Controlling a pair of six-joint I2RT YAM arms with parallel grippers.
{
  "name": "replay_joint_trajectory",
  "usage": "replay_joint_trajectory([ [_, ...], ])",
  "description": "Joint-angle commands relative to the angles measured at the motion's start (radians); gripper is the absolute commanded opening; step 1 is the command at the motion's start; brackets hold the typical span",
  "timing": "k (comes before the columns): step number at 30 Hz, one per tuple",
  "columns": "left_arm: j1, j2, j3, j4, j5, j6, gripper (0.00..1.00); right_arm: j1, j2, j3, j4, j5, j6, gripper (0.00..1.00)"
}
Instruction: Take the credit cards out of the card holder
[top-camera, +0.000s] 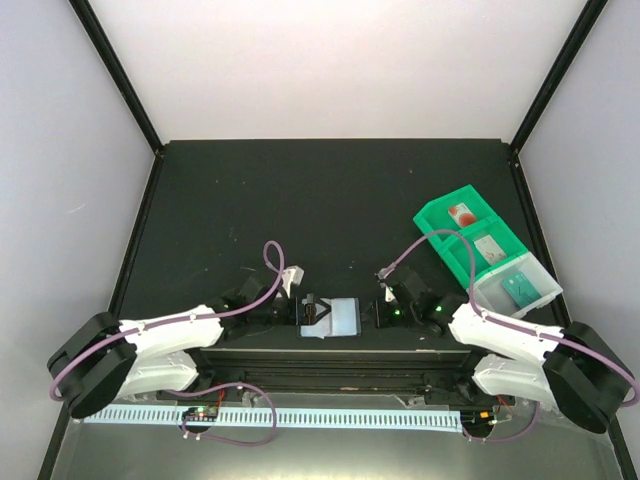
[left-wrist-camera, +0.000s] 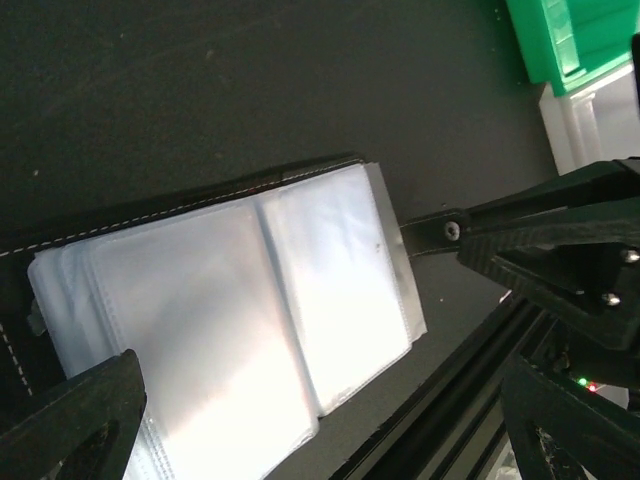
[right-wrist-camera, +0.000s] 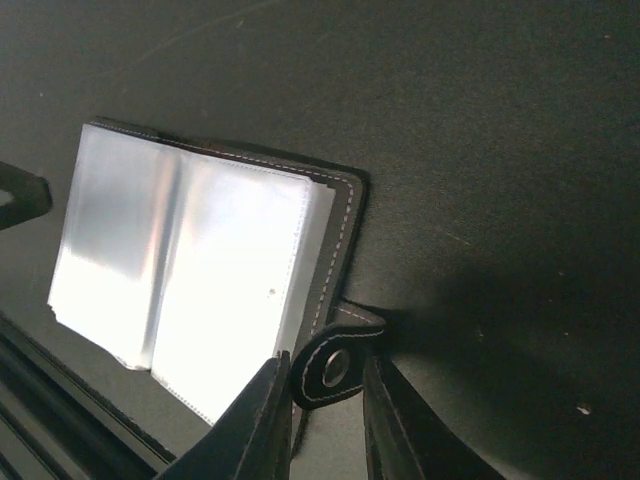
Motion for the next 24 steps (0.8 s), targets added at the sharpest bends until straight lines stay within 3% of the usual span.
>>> replay_joint_trajectory([
  [1, 0.005, 0.02, -0.006, 0.028, -0.006, -0.004, 0.99, 0.022, -0.012, 0.031, 0.018, -0.019, 0.029, 0.25],
  [5, 0.005, 0.025, -0.017, 0.027, -0.02, -0.006, 0.99, 0.051, 0.017, 0.031, 0.089, -0.056, 0.067, 0.29],
  [24, 0.005, 0.077, -0.018, 0.096, 0.045, -0.009, 0.99, 0.14, 0.196, 0.051, 0.157, -0.001, 0.095, 0.28],
])
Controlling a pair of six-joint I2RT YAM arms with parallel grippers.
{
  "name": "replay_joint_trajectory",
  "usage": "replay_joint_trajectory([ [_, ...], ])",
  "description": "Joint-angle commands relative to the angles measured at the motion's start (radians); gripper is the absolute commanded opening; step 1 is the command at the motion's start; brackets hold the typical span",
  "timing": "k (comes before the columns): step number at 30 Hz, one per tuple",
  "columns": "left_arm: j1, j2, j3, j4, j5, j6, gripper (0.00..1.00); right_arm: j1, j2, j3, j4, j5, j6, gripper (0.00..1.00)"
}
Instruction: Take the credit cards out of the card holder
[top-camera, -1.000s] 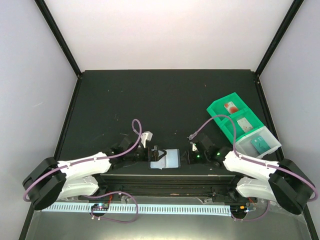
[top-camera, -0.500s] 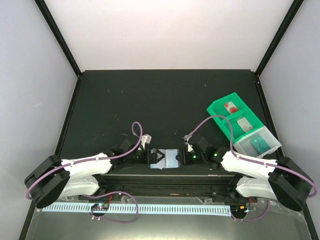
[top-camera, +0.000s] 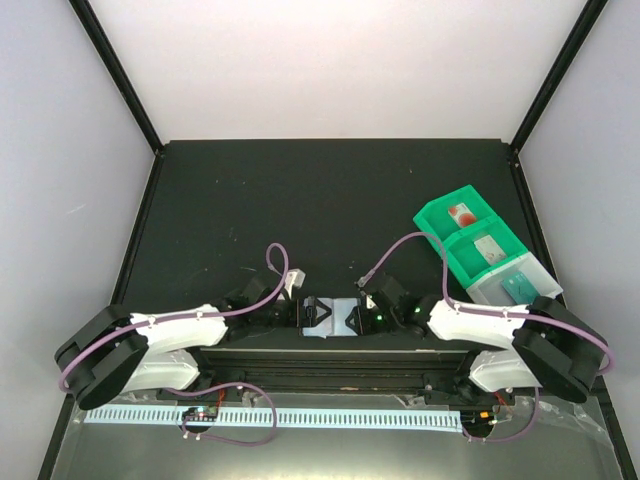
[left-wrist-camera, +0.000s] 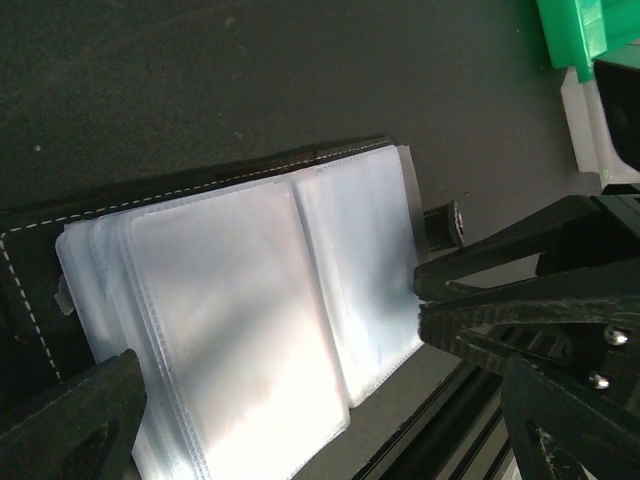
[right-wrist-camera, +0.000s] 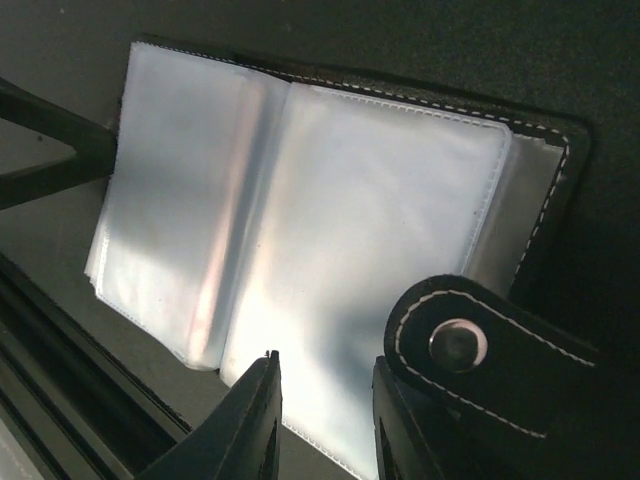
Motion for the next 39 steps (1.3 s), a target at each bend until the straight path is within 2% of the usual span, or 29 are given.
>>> replay_joint_trajectory([
  [1, 0.004, 0.004, 0.004, 0.049, 0.044, -0.01, 0.99, 0.013, 0.023, 0.001, 0.043, 0.034, 0.015, 0.28],
  [10, 0.004, 0.039, 0.004, 0.148, 0.12, -0.025, 0.91, 0.024, 0.046, -0.006, 0.059, 0.042, 0.021, 0.28],
  [16, 0.004, 0.03, 0.005, 0.144, 0.116, -0.027, 0.93, 0.027, 0.04, -0.009, 0.055, 0.048, 0.021, 0.28],
  [27, 0.004, -0.06, 0.013, -0.038, -0.019, 0.007, 0.98, 0.03, 0.043, -0.009, 0.06, 0.048, 0.018, 0.28],
  [39, 0.004, 0.021, 0.029, 0.007, 0.008, 0.006, 0.99, 0.03, 0.046, -0.009, 0.06, 0.047, 0.018, 0.28],
])
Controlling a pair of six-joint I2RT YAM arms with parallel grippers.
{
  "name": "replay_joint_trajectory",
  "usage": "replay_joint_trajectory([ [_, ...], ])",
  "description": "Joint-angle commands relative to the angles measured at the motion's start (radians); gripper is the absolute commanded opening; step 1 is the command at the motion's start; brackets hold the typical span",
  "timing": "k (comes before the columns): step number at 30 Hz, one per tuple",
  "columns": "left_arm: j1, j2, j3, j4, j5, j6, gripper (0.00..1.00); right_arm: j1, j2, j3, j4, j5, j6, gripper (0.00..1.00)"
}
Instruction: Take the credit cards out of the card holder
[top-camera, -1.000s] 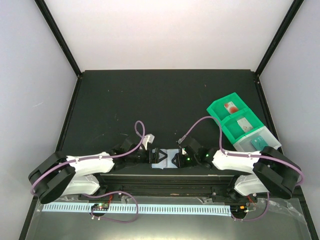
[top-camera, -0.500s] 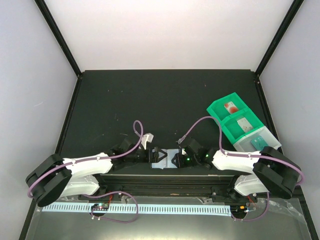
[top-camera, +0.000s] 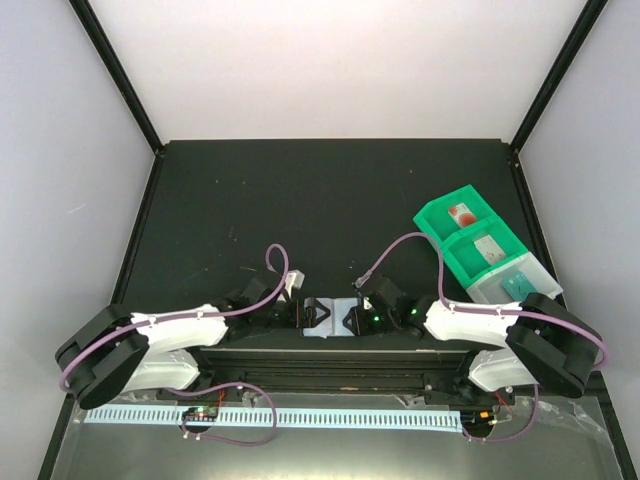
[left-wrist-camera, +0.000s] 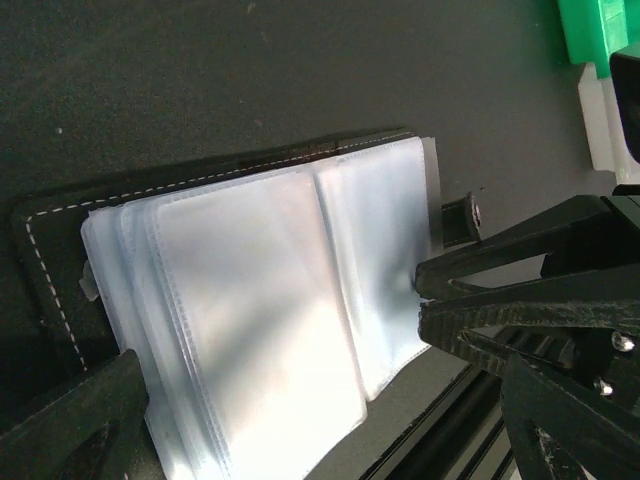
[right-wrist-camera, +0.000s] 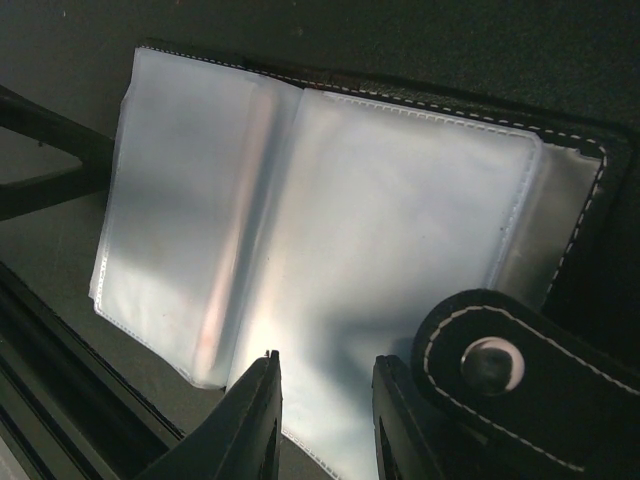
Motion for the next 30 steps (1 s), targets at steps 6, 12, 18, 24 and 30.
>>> replay_joint_trajectory([
  [6, 0.004, 0.047, 0.03, 0.081, 0.053, -0.003, 0.96, 0.006, 0.011, -0.008, 0.02, 0.022, 0.003, 0.28],
  [12, 0.003, 0.025, 0.029, 0.1, 0.077, -0.013, 0.89, 0.007, 0.028, -0.008, 0.033, 0.014, 0.004, 0.28],
  [18, 0.002, -0.008, 0.029, 0.052, 0.049, -0.013, 0.88, 0.008, 0.021, -0.012, 0.033, 0.013, 0.005, 0.28],
  [24, 0.002, -0.08, 0.022, -0.015, -0.013, -0.011, 0.89, 0.007, 0.02, -0.016, 0.033, 0.016, 0.005, 0.28],
  [30, 0.001, -0.098, 0.004, 0.021, -0.002, -0.031, 0.9, 0.008, 0.022, -0.013, 0.036, 0.015, 0.005, 0.28],
])
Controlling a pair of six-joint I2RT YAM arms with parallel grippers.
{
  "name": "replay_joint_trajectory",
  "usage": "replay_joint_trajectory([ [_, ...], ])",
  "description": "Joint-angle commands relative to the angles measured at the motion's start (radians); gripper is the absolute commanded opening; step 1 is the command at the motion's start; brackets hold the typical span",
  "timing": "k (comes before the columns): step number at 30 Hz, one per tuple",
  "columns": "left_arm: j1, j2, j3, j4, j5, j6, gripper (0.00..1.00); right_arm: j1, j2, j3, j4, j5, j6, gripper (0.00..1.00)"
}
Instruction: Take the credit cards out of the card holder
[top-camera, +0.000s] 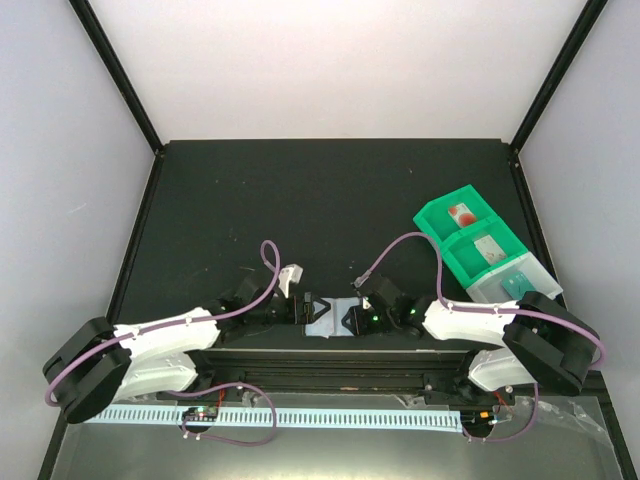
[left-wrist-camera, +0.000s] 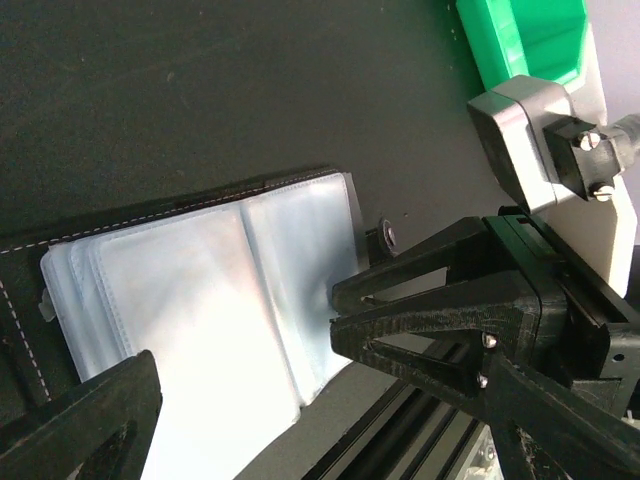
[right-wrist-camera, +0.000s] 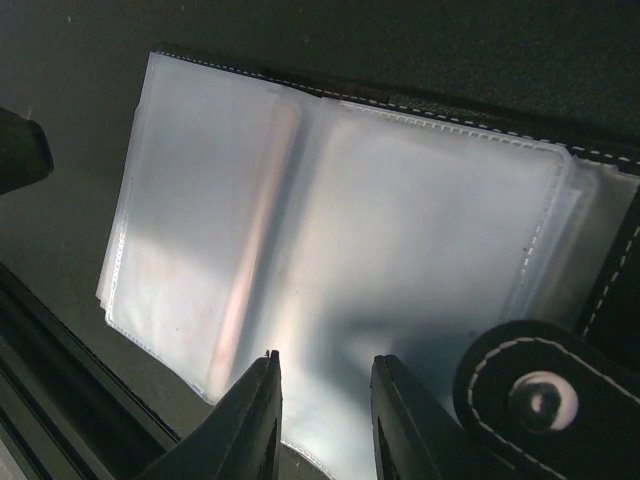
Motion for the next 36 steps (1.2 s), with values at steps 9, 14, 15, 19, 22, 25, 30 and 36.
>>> replay_joint_trajectory([
  [9, 0.0, 0.11, -0.003, 0.09, 0.011, -0.011, 0.93, 0.008, -0.001, -0.018, 0.009, 0.018, 0.006, 0.28],
  [14, 0.0, 0.17, 0.0, 0.196, 0.095, -0.018, 0.89, 0.007, 0.011, -0.02, 0.012, 0.017, 0.004, 0.28],
  [15, 0.0, 0.17, 0.001, 0.204, 0.102, -0.021, 0.89, 0.008, 0.013, -0.021, 0.012, 0.017, 0.002, 0.28],
  [19, -0.005, 0.161, 0.006, 0.197, 0.108, -0.028, 0.85, 0.008, 0.019, -0.026, 0.021, 0.012, 0.004, 0.28],
  [22, -0.014, 0.142, 0.009, 0.19, 0.107, -0.03, 0.81, 0.008, 0.021, -0.027, 0.027, 0.011, 0.005, 0.28],
  [25, -0.018, 0.154, 0.013, 0.199, 0.114, -0.033, 0.71, 0.008, 0.025, -0.024, 0.03, 0.011, 0.004, 0.28],
  [30, -0.029, 0.17, 0.017, 0.247, 0.138, -0.058, 0.41, 0.008, 0.027, -0.024, 0.033, 0.012, 0.004, 0.27],
  [36, -0.045, 0.217, 0.041, 0.242, 0.131, -0.054, 0.13, 0.008, 0.003, -0.043, 0.046, 0.023, 0.007, 0.26],
])
